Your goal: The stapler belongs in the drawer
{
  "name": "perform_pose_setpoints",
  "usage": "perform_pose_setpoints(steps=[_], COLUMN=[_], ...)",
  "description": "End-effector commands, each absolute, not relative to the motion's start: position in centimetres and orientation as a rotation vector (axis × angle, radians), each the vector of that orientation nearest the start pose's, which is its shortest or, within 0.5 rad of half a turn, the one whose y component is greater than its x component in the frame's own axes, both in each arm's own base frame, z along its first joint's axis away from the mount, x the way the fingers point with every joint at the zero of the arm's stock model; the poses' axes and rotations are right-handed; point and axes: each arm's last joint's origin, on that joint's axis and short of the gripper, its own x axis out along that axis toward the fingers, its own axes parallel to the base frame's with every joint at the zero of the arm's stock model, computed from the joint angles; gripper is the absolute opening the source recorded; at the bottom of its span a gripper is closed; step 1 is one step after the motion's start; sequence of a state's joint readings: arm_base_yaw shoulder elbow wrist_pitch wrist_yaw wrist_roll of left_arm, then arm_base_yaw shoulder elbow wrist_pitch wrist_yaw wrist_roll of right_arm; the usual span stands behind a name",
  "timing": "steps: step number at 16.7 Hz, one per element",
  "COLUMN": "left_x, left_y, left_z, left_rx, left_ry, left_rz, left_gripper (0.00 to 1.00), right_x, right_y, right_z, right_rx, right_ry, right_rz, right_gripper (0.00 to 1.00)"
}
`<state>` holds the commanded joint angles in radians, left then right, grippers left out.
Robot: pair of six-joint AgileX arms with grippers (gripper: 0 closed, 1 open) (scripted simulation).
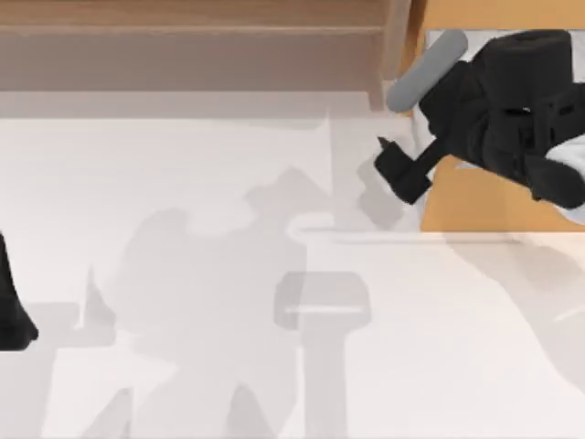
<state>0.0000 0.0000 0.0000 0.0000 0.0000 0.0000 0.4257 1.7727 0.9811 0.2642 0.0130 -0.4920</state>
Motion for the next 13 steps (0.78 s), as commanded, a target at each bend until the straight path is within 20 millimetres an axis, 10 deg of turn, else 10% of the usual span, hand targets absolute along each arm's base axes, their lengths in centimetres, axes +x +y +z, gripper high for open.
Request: perform_pose_setpoints(steps=[13], left_x=[10.6], left_y=[-0.1], left_z=[16.0], left_rx=[0.0], left_ry=[0.0], left_rz=[0.0], left_gripper=[1.0], right_x=[23.6], right_y=[10.1], right_z=[9.7], right_rx=[-1.389], right_ry=[-0.076], right_rz=[0.176], right_gripper=[1.0])
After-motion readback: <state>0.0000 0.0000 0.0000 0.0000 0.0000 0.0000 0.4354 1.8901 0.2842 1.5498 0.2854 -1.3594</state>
